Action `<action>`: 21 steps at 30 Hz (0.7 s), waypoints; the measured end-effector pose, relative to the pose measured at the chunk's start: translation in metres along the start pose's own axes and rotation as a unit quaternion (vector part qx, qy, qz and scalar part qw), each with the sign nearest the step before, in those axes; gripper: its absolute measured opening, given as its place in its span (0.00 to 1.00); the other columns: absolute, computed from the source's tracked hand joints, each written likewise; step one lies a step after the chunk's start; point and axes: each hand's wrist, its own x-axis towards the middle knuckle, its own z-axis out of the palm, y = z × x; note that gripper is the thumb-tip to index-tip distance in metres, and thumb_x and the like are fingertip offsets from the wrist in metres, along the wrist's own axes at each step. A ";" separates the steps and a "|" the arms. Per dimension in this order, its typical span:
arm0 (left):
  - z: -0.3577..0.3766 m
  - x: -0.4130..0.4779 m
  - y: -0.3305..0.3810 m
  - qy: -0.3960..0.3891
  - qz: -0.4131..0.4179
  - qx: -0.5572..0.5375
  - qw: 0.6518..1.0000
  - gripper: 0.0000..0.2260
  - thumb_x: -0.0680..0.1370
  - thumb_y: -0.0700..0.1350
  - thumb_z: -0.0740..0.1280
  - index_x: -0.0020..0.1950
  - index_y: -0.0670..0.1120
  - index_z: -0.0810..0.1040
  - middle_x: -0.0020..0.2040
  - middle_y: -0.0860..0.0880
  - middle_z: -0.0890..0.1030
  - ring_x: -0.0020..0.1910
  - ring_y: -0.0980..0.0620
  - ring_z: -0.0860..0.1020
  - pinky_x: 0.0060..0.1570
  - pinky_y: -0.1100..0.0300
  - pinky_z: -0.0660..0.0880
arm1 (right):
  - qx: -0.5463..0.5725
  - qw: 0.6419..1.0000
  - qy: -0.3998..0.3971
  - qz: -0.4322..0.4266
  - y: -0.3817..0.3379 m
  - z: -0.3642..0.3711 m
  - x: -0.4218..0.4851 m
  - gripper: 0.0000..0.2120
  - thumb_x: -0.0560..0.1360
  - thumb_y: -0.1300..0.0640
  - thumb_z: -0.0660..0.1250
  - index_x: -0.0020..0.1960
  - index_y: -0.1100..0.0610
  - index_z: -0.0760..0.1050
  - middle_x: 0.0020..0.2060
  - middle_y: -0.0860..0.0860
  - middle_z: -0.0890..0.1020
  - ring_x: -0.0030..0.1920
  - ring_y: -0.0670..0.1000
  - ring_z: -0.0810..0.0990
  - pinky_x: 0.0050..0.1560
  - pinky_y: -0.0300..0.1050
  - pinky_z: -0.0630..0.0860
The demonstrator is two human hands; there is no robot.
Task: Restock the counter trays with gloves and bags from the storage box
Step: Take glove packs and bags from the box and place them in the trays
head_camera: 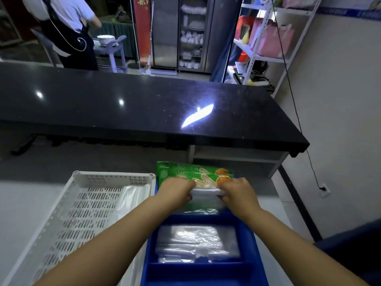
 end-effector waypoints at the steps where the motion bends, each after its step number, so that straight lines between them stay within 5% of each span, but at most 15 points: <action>1: 0.007 -0.002 -0.004 -0.019 0.000 0.003 1.000 0.06 0.74 0.43 0.62 0.50 0.45 0.75 0.50 0.43 0.81 0.49 0.41 0.77 0.39 0.55 0.68 | 0.008 0.999 -0.035 0.019 0.003 0.009 -0.002 0.04 0.68 0.58 0.70 0.43 0.52 0.81 0.41 0.53 0.84 0.43 0.57 0.80 0.44 0.44 0.69; 9: 0.021 -0.012 -0.024 -0.071 -0.015 -0.058 0.996 0.04 0.73 0.44 0.63 0.46 0.47 0.74 0.49 0.44 0.81 0.45 0.44 0.76 0.37 0.58 0.66 | 0.051 0.981 -0.179 0.047 0.007 0.031 0.001 0.15 0.71 0.50 0.68 0.57 0.45 0.74 0.56 0.52 0.79 0.55 0.58 0.72 0.50 0.46 0.71; 14: 0.007 -0.013 -0.033 0.006 -0.026 -0.116 0.993 0.23 0.70 0.50 0.70 0.65 0.53 0.71 0.59 0.51 0.79 0.56 0.49 0.76 0.50 0.57 0.72 | 0.064 0.991 -0.121 0.004 0.016 0.015 0.003 0.37 0.65 0.42 0.71 0.69 0.39 0.59 0.63 0.45 0.73 0.63 0.50 0.67 0.63 0.51 0.62; 18: 0.013 -0.022 -0.024 0.065 0.059 -0.108 0.990 0.28 0.68 0.53 0.72 0.67 0.53 0.69 0.63 0.51 0.75 0.60 0.50 0.73 0.58 0.56 0.69 | 0.069 0.994 -0.083 -0.021 0.016 0.015 -0.005 0.31 0.67 0.43 0.70 0.68 0.43 0.66 0.62 0.46 0.74 0.62 0.50 0.67 0.59 0.47 0.62; 21: 0.027 -0.022 -0.015 0.068 0.097 -0.103 0.988 0.22 0.71 0.50 0.70 0.64 0.52 0.72 0.61 0.51 0.76 0.59 0.50 0.73 0.56 0.55 0.70 | 0.052 0.996 -0.069 -0.034 0.010 0.022 -0.007 0.18 0.72 0.50 0.67 0.62 0.47 0.74 0.58 0.47 0.78 0.61 0.50 0.71 0.59 0.47 0.64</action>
